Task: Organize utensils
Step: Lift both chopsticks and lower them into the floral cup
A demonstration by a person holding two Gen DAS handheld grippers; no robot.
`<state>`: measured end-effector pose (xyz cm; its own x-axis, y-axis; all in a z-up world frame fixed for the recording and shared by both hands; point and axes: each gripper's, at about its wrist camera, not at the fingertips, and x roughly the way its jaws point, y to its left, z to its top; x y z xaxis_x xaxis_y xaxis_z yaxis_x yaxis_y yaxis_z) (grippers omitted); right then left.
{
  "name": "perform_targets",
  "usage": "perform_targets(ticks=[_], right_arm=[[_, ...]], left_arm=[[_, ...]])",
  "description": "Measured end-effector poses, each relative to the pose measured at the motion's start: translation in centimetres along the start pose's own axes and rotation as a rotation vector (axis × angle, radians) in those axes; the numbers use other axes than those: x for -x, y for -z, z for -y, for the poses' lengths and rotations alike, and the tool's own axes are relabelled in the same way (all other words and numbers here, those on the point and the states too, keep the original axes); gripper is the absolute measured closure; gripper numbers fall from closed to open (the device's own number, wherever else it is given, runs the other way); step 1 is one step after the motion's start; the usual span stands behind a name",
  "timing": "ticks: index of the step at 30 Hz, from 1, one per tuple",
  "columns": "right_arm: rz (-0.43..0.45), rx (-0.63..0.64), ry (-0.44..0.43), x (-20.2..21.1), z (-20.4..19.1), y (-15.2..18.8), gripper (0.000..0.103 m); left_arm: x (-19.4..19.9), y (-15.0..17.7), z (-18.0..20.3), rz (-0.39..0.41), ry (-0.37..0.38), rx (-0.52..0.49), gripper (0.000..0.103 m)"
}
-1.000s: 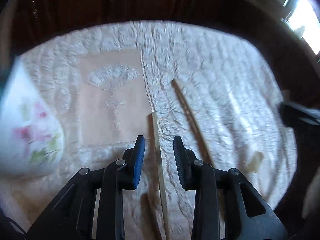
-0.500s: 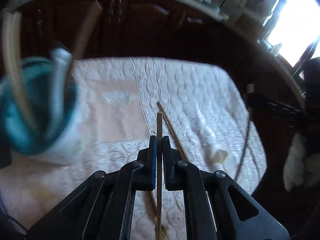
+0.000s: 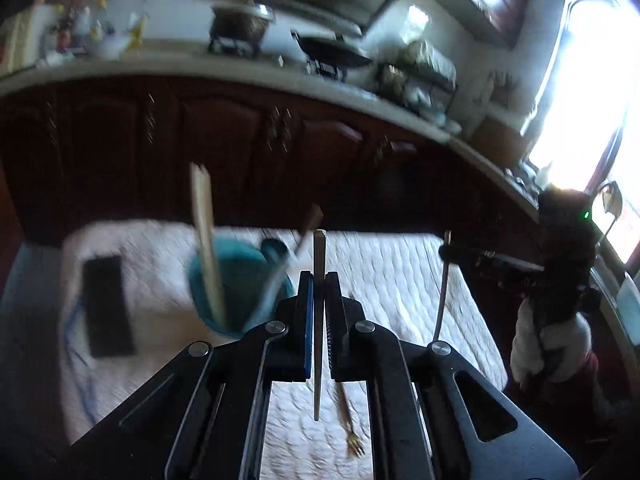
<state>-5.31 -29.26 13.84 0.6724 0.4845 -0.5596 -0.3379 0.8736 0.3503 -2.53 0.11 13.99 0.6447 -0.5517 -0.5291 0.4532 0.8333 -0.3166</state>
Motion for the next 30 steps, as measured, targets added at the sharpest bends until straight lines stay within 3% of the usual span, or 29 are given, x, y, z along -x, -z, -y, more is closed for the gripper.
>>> perform_targets(ticks=[8,15,19,30], right_arm=[[0.060,0.028,-0.052,-2.0,-3.8,-4.2,0.098],[0.101,0.043,-0.072,-3.8,-5.6,-6.9,0.098],[0.135,0.065,-0.090,-5.1,-6.7,-8.5,0.098],[0.274,0.132,-0.015,-10.7,-8.7,-13.2,0.098]], left_arm=[[3.1,-4.1,-2.7,0.135,-0.093,0.020,0.099],[2.1,-6.5,-4.1,0.186,-0.175,0.012,0.099],[0.6,-6.7,-4.8,0.179,-0.206,0.014,0.099],[-3.7,-5.3,-5.9,0.123,-0.263,-0.007,0.099]])
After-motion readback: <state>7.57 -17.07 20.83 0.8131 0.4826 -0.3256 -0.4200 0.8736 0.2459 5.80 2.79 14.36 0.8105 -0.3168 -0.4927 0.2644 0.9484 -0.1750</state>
